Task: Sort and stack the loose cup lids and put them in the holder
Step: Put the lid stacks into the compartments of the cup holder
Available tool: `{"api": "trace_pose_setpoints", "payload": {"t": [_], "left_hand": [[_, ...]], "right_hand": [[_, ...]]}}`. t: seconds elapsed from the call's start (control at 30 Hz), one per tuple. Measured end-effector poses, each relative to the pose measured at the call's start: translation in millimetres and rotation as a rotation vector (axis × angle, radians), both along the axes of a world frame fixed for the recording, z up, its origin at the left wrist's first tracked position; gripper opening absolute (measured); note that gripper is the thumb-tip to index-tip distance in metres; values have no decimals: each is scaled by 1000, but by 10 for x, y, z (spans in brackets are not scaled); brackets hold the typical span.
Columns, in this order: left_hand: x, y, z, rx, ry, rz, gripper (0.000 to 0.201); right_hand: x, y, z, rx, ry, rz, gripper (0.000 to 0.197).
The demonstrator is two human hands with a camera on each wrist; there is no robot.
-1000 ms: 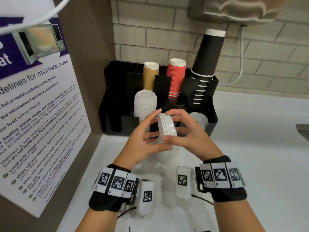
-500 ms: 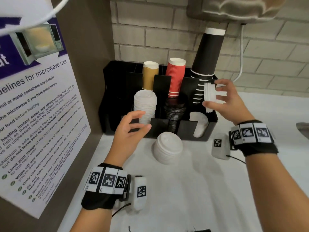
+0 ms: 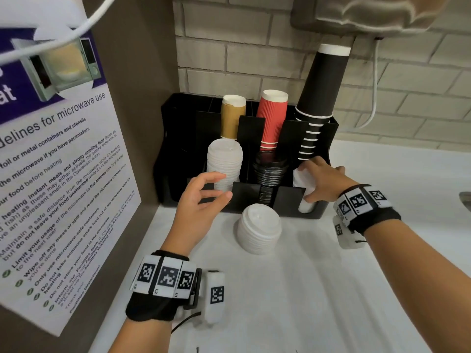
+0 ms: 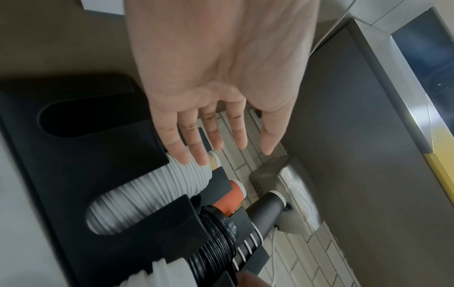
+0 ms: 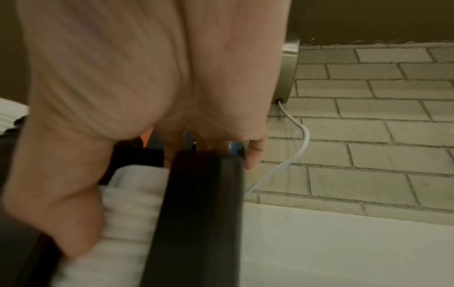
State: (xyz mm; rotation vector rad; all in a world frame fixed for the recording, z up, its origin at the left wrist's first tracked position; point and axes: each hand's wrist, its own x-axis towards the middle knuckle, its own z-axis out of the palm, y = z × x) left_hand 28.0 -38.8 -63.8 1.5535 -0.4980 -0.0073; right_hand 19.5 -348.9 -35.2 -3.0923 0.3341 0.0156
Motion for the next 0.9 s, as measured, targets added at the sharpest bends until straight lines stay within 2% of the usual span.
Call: {"api": "trace_pose_setpoints", "payload": {"t": [0.13, 0.37, 0.53, 0.6, 0.7, 0.73, 0.8, 0.87, 0.9], "left_hand": [[-6, -12, -15, 2, 2, 0, 29], [-7, -11, -29, 10, 2, 0, 29], [-8, -5, -40, 3, 4, -2, 29], [-2, -1, -49, 5, 3, 3, 29], [5, 8, -63, -1, 9, 9, 29], [3, 11, -63, -7, 13, 5, 28], [-5, 11, -64, -14, 17, -1, 27], [-9, 9, -69, -16, 20, -2, 27], [-11, 8, -73, -15, 20, -3, 27]], "right_hand": [[-36, 6, -84, -113, -37, 14, 85], [-62, 44, -152, -147, -55, 52, 67], [-148, 94, -107, -151, 15, 11, 77], [-221, 151, -9, -37, -112, -3, 73], [-340, 368, 131, 339, -404, 96, 43], [-379, 490, 154, 460, -422, 140, 32], [-428, 758, 120, 561, -266, 206, 20], [-419, 977, -17, 501, -24, 212, 26], [-408, 1051, -98, 475, 39, 191, 34]]}}
